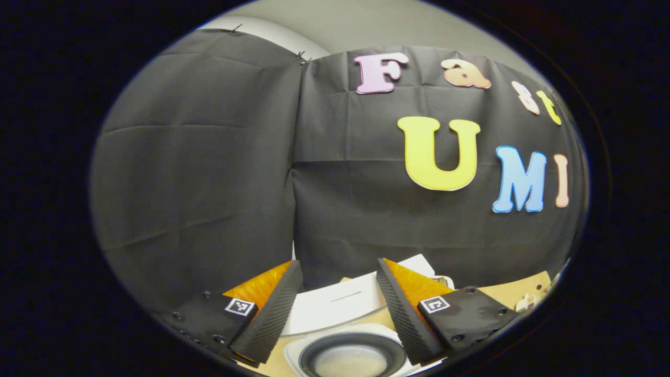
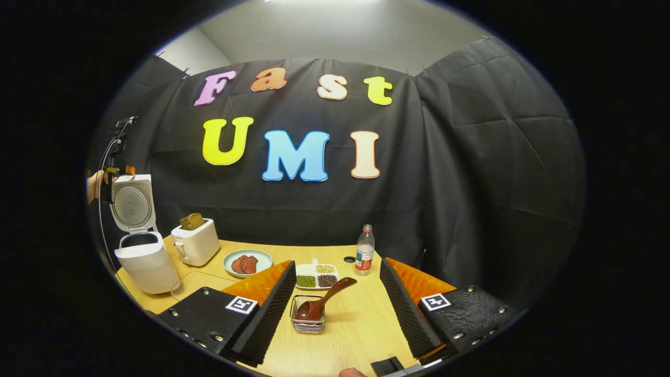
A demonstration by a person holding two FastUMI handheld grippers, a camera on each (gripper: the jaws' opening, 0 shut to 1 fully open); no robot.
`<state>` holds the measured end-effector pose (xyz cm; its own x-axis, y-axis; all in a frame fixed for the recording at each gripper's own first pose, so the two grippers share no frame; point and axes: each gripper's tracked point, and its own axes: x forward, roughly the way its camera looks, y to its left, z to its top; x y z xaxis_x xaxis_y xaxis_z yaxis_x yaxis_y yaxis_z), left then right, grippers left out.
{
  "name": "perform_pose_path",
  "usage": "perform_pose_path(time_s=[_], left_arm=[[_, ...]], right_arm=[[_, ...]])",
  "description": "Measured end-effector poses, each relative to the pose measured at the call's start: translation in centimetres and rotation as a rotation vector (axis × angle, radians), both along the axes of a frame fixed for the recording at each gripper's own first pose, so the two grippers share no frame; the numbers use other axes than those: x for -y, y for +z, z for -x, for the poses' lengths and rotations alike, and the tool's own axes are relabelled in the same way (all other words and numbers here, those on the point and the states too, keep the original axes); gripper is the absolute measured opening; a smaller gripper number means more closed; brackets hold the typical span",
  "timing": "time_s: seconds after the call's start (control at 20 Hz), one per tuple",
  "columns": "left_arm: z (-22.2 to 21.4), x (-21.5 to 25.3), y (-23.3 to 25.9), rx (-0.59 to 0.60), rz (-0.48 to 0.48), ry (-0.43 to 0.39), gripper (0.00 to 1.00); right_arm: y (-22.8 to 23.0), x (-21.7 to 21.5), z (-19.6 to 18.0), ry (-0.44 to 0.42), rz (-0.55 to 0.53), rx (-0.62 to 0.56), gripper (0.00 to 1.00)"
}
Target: Close the left gripper, press the button to open the rice cooker; take a wooden spoon from the chopstick holder with the right hand, scoop a spoonful of rice and pour it into the rice cooker, then put the wooden spoon back into the chopstick holder.
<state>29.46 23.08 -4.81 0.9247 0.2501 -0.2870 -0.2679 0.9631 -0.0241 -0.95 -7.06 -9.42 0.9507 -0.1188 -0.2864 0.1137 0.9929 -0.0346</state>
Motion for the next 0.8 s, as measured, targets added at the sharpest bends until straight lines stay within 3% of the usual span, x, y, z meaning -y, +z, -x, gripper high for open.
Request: perform_pose_path(time_s=[0.1,0.15,0.4,0.8], left_arm=[[1.4,1.3,-0.3,0.0,-0.001,-0.008,0.93],[2.0,1.9,-0.5,-0.003,0.006,-0.011,0.97],[5.2,4.2,-1.9,-0.021,0.069,-0.036,0.92],[9.5,7.9,-5.2,-0.061,0.111,-0.075,0.95]], right_arm=[[-0.1,0.4,-0.1,0.007,-0.009,-0.001,0.98],[-0.1,0.6,-0.2,0.009,-0.016,0.0,0.98],[-0.5,0.7,-0.8,0.032,-0.038,-0.003,0.98],[-0.6,0.2,-0.9,0.089,-0.025,-0.008,0.98]])
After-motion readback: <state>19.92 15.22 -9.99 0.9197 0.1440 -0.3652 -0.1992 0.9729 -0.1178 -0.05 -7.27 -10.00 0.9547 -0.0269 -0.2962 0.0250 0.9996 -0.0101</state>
